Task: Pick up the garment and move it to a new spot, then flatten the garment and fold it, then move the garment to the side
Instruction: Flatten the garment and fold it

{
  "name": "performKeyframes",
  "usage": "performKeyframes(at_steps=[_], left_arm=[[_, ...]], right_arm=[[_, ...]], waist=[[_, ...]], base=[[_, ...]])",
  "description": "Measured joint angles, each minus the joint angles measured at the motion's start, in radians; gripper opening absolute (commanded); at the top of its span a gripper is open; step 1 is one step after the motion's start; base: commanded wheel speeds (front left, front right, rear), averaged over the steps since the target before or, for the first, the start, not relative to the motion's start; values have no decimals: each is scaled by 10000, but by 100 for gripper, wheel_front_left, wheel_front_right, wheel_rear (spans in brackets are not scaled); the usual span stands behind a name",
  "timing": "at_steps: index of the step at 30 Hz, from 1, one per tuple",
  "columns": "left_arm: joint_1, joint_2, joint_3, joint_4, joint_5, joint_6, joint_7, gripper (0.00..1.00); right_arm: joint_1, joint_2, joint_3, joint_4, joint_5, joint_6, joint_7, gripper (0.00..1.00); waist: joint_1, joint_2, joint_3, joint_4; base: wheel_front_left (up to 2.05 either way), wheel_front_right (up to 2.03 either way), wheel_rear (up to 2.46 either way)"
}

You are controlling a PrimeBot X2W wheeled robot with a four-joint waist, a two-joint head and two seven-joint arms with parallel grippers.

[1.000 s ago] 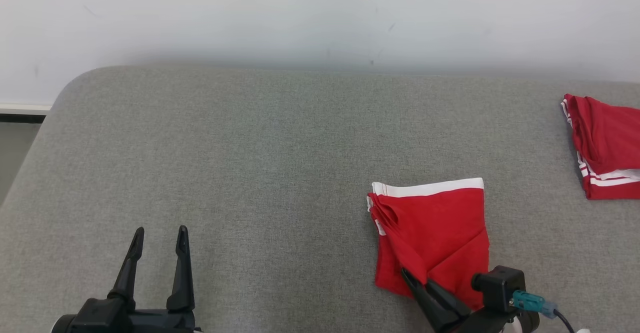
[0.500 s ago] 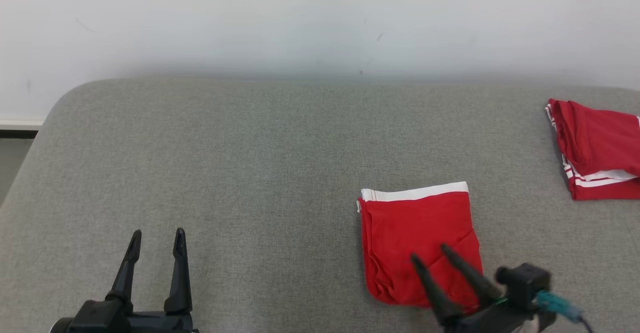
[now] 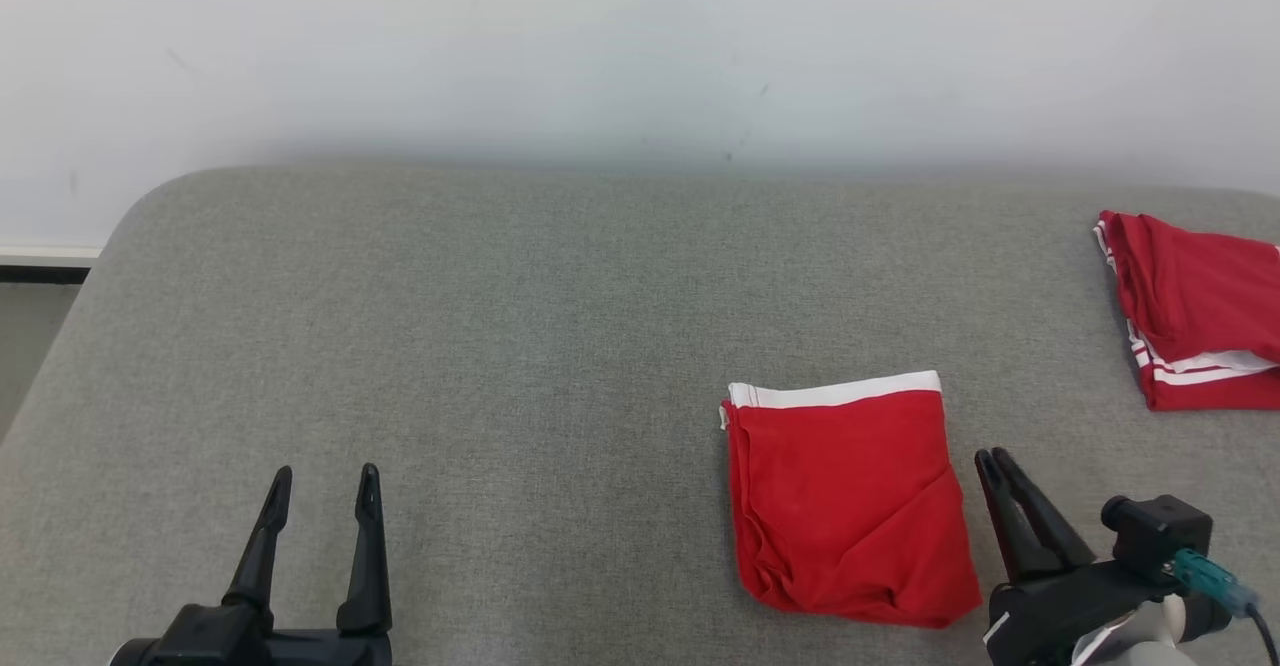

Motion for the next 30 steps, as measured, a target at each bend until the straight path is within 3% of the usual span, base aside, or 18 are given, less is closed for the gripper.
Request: performKeyframes(at_steps=[6, 10, 20, 30], left_arm=[[-12, 0, -128, 73, -2, 0, 0, 100], [-74, 0, -211, 119, -21, 0, 0, 100], [-128, 0, -244, 169, -109, 0, 0, 100], [-272, 0, -240, 213, -192, 0, 0, 100]], right_arm=[[-447, 144, 403, 1181, -690, 2, -128, 0], [-600, 671, 489, 1655, -1076, 2, -142, 0], [-333, 2098, 1149, 1839, -1546, 2, -146, 0], [-372, 2606, 1772, 1789, -1344, 2, -144, 0]], waist=[[0, 0, 82, 157], [0, 1, 160, 345], [0, 0, 266, 653], [0, 0, 411, 749]], base=[[0, 0, 0], [0, 0, 0], [0, 0, 0], [0, 0, 0]])
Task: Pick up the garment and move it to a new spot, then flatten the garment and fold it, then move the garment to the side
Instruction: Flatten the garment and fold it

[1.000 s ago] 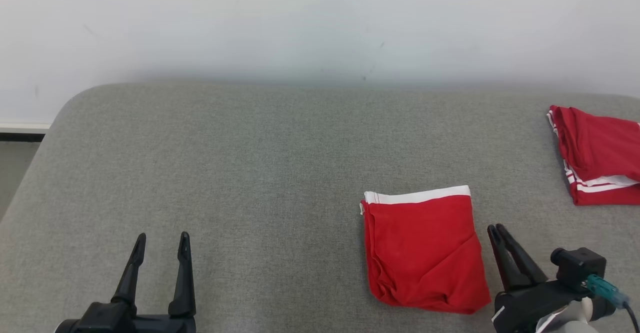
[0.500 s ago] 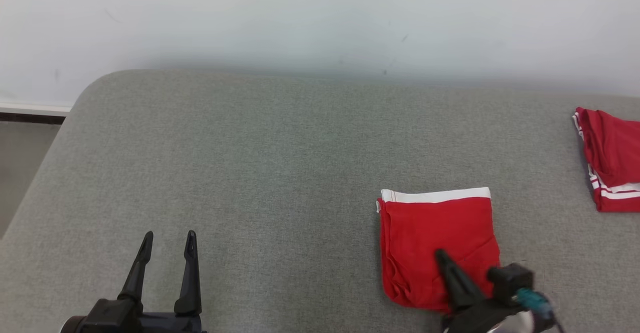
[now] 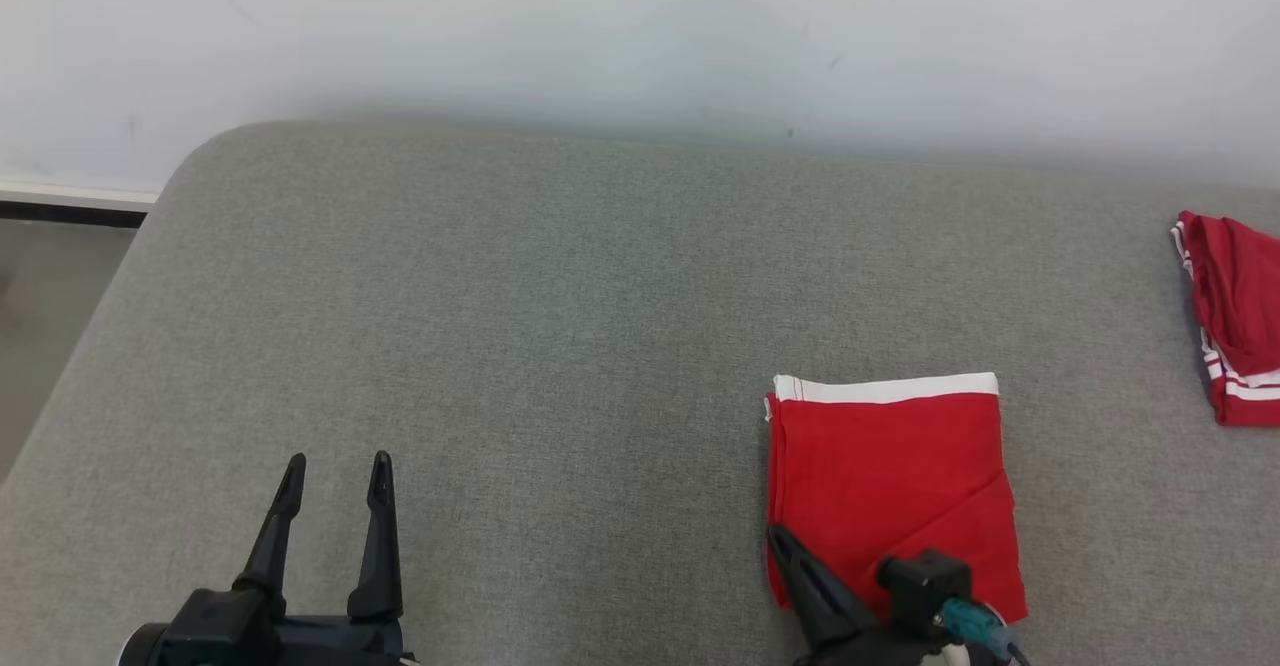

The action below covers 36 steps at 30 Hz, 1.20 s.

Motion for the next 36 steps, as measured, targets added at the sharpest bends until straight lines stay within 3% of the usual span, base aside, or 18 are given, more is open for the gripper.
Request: performKeyframes(at_steps=[10, 17, 28, 29, 31, 36], left_arm=[[34, 0, 151, -19, 44, 0, 0, 100], [75, 0, 268, -33, 134, 0, 0, 100], [369, 10, 508, 115, 286, 0, 0, 100], [440, 10, 506, 109, 301, 0, 0, 100], [504, 10, 506, 117, 320, 0, 0, 100], [688, 33, 594, 151, 395, 0, 0, 100]], right_arm=[[-159, -677, -924, -1684, -109, 0, -4, 0], [177, -1041, -2209, -2426, -360, -2, -19, 0], [1409, -1099, -3471, -3135, -901, 0, -19, 0], [1514, -1091, -3530, -3183, -976, 0, -19, 16], [1611, -1087, -3607, -3246, -1037, 0, -19, 97], [1938, -968, -3904, -3509, -1195, 0, -21, 100]], waist=[[0, 0, -62, -573], [0, 0, -103, -1183], [0, 0, -460, -1919], [0, 0, -515, -1956], [0, 0, -566, -1986], [0, 0, -779, -2055]], base=[[0, 0, 0], [0, 0, 0], [0, 0, 0], [0, 0, 0], [0, 0, 0], [0, 0, 0]])
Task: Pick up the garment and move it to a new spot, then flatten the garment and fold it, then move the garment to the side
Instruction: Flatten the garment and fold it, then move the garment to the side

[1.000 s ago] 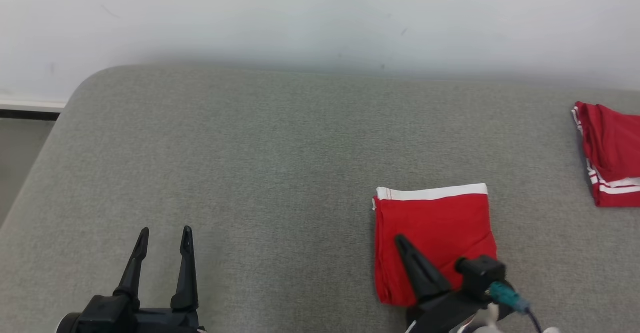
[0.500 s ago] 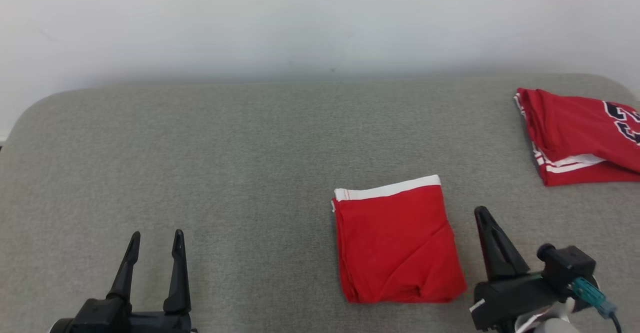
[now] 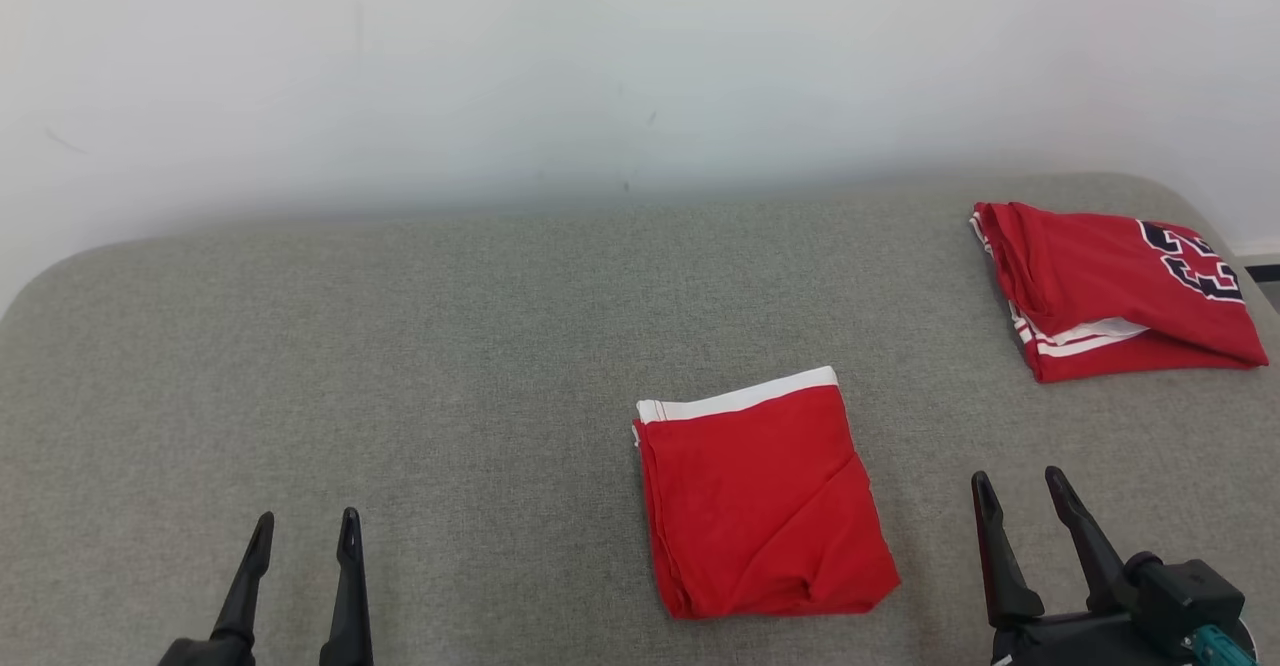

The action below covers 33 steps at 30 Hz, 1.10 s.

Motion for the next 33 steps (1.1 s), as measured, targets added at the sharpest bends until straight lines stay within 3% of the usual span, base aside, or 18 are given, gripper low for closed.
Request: performKeyframes(at_steps=[33], left_arm=[[804, 525, -474, -209, -207, 0, 0, 100]], right_arm=[[479, 61, -213, -155, -169, 0, 272, 100]], waist=[[0, 0, -372, 512]], base=[[0, 0, 0]])
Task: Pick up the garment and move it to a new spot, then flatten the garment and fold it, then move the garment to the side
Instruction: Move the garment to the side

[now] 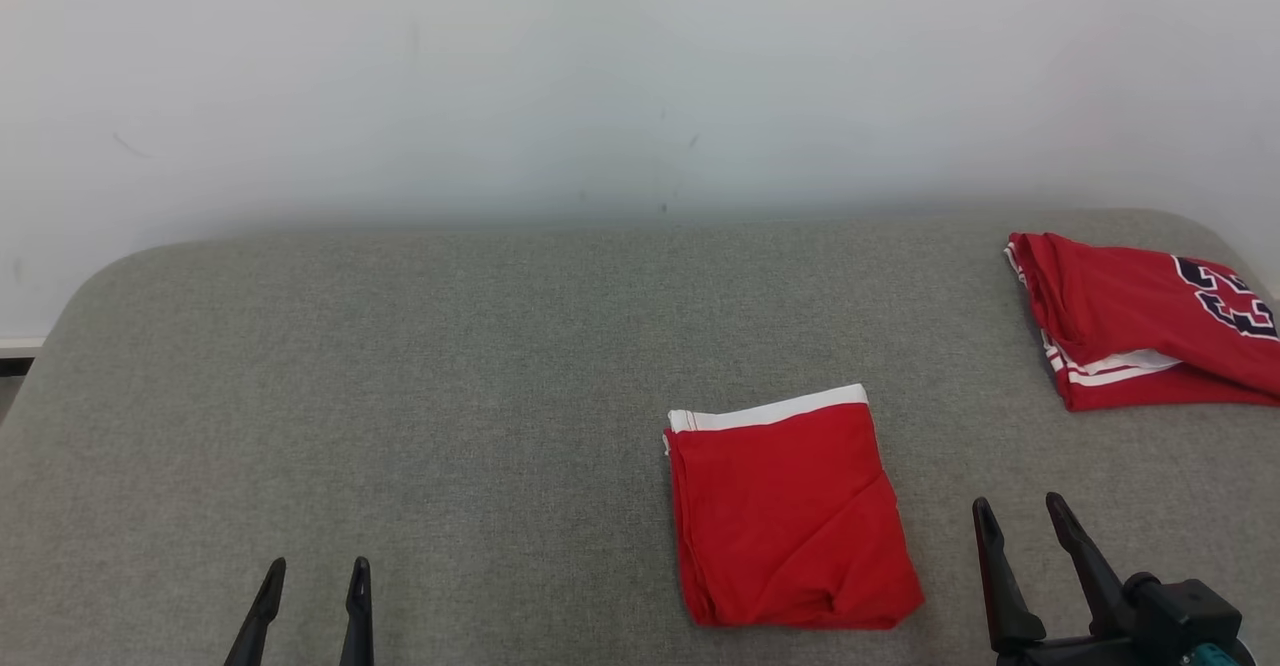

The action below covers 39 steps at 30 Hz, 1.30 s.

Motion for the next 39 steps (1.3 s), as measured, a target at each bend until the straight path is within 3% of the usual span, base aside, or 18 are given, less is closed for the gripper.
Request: performKeyframes(at_steps=[19, 24, 31, 39], left_arm=[[8, -117, -10, 0, 52, 0, 0, 100], [-59, -192, -138, 59, 77, 0, 0, 100], [-291, -253, -341, 155, 77, 0, 0, 100], [-622, -288, -491, 222, 73, 0, 0, 100]], right_arm=[[-58, 36, 119, 29, 81, 0, 270, 100], [-500, -207, 219, 236, 77, 0, 635, 100], [-1629, -472, 525, 1164, 10, 0, 1266, 100], [-2678, -654, 819, 3106, 111, 0, 1578, 100]], waist=[[1, 0, 120, 81], [1, 0, 242, 270], [2, 0, 538, 606], [2, 0, 876, 1127]], base=[[0, 0, 0], [0, 0, 0], [0, 0, 0], [0, 0, 0]])
